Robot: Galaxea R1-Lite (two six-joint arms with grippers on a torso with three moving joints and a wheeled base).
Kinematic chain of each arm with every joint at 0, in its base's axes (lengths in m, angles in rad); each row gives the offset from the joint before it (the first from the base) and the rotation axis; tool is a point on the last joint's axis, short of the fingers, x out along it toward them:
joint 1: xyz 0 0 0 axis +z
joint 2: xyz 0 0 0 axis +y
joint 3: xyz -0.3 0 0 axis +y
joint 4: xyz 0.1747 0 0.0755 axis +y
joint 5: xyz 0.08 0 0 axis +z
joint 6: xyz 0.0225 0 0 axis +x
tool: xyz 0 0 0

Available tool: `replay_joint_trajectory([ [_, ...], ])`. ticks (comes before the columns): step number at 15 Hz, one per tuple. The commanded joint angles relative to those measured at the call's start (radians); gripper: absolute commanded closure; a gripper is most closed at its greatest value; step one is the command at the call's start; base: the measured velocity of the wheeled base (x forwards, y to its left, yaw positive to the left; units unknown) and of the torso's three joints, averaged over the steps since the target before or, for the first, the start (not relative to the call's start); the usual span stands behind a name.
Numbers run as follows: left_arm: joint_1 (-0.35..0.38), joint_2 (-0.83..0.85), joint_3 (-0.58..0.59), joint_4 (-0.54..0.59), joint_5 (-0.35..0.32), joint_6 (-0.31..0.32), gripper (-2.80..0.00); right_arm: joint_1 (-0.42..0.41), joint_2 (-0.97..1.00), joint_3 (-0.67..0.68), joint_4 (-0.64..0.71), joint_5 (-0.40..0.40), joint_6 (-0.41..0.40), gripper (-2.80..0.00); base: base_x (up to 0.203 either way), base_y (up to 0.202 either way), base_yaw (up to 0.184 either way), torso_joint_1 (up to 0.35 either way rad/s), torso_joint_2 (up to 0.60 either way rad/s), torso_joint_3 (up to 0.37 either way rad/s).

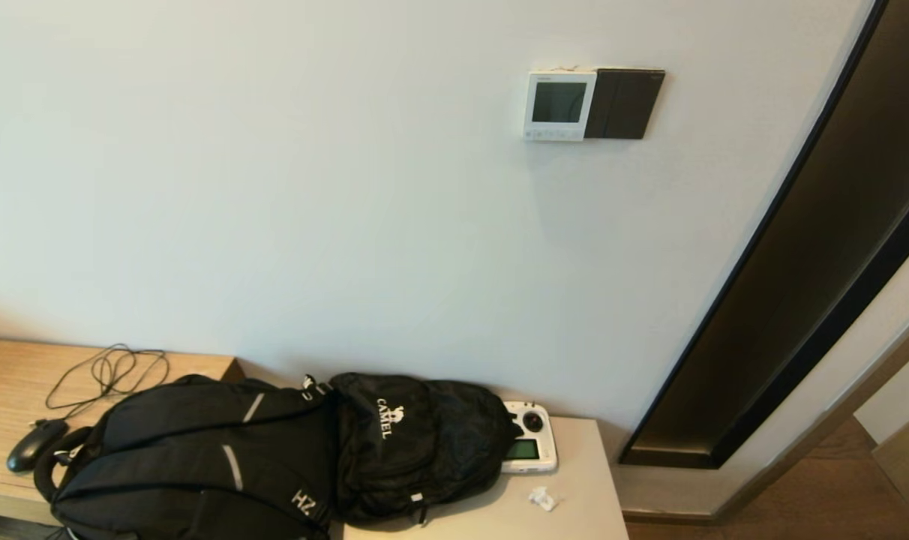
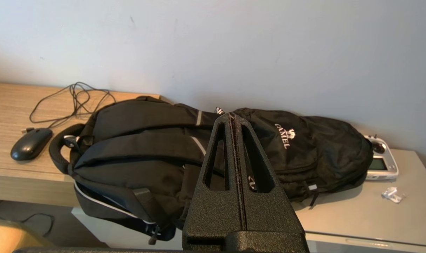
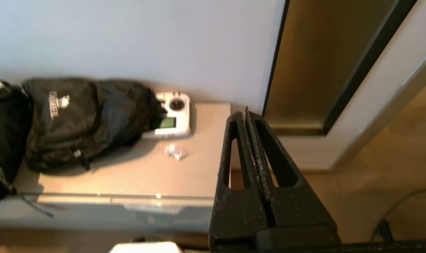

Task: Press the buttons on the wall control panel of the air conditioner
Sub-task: Turn on the central air conditioner

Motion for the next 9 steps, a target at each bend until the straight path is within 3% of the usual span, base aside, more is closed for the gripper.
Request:
replay_joint_trajectory([
  [1,0.001,0.000,0.000,0.000,0.000,0.000,0.00,0.001,0.126,0.001,-0.019,0.000,-0.002,0.00,0.000,0.000,0.000,0.000,0.00,0.000],
  [3,0.001,0.000,0.000,0.000,0.000,0.000,0.00,0.002,0.266,0.000,-0.130,0.001,-0.001,0.00,0.000,0.000,0.000,0.000,0.00,0.000],
  [9,0.001,0.000,0.000,0.000,0.000,0.000,0.00,0.005,0.695,-0.020,-0.655,-0.030,-0.023,0.00,0.000,0.000,0.000,0.000,0.00,0.000],
])
